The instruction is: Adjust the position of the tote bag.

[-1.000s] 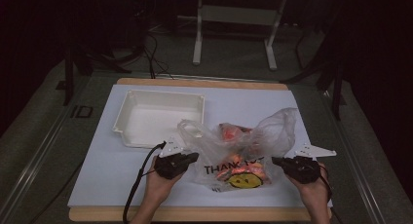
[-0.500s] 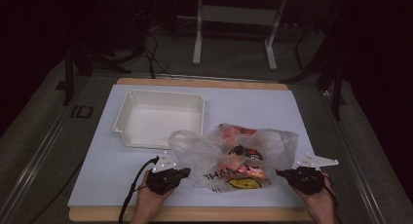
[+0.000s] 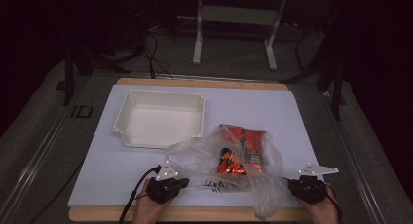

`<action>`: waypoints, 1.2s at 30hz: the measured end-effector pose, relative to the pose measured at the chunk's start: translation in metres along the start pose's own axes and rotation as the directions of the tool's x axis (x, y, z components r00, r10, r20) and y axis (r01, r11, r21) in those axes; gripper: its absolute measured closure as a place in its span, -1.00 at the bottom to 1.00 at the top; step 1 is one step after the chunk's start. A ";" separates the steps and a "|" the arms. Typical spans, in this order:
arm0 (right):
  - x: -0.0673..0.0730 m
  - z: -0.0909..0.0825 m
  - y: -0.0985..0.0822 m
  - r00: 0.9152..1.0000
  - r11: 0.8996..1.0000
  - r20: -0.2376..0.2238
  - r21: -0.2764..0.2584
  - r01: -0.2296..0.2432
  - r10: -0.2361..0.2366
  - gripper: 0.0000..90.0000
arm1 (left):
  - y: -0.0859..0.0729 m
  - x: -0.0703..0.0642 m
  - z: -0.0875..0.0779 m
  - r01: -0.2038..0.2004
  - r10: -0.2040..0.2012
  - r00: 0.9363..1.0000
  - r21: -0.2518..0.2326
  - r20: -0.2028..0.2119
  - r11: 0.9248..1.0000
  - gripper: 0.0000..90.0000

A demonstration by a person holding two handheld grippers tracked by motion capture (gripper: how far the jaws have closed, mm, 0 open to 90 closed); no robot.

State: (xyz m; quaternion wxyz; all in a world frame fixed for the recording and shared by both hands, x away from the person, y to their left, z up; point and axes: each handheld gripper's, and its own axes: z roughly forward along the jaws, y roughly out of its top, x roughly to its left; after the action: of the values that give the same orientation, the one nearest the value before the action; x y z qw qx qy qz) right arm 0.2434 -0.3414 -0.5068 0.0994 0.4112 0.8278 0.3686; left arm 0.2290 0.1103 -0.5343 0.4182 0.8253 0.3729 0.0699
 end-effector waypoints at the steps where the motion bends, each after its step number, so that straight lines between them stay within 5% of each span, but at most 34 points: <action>1: 0.000 0.000 -0.001 1.000 1.000 -0.002 0.003 -0.004 0.004 1.00 | 0.000 0.000 0.000 0.003 -0.003 1.000 0.003 -0.003 1.000 1.00; 5: -0.001 0.002 -0.003 1.000 1.000 -0.003 0.014 -0.008 0.008 1.00 | 0.000 0.001 0.000 0.011 -0.011 1.000 -0.006 -0.002 1.000 0.98; 6: -0.001 0.002 -0.002 1.000 1.000 0.000 0.012 -0.005 0.005 1.00 | 0.000 0.001 -0.002 0.011 -0.011 1.000 -0.015 0.002 1.000 0.79; 8: 0.000 0.000 -0.001 1.000 1.000 -0.009 0.008 0.000 0.000 0.88 | -0.001 0.001 -0.006 0.000 0.001 0.999 -0.049 0.032 0.999 0.64; 13: 0.003 -0.002 0.000 1.000 1.000 -0.011 -0.005 0.018 -0.018 0.53 | -0.002 0.003 -0.017 -0.006 0.009 0.999 -0.078 0.033 0.997 0.40; 20: 0.003 -0.003 0.000 1.000 1.000 -0.007 -0.013 0.016 -0.016 0.40 | -0.006 0.006 -0.031 0.005 -0.001 0.999 -0.102 0.039 0.995 0.41; 26: 0.003 -0.004 0.003 1.000 1.000 -0.004 -0.021 0.014 -0.014 0.38 | 0.003 -0.012 -0.043 -0.063 0.075 0.993 -0.131 0.090 0.989 0.53; 30: 0.003 -0.003 0.005 1.000 0.999 -0.007 -0.029 0.019 -0.020 0.38 | 0.025 -0.028 -0.046 -0.132 0.154 0.980 -0.167 0.125 0.977 0.55; 36: 0.003 -0.003 0.006 1.000 0.999 -0.004 -0.036 0.013 -0.013 0.39 | 0.057 -0.036 -0.039 -0.145 0.181 0.972 -0.224 0.148 0.964 0.57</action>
State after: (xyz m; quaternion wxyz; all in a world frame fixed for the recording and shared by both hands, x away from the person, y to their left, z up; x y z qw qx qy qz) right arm 0.2439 -0.3386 -0.5008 0.1073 0.4031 0.8238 0.3838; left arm 0.2181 0.0897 -0.4601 0.5262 0.8071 0.2574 0.0739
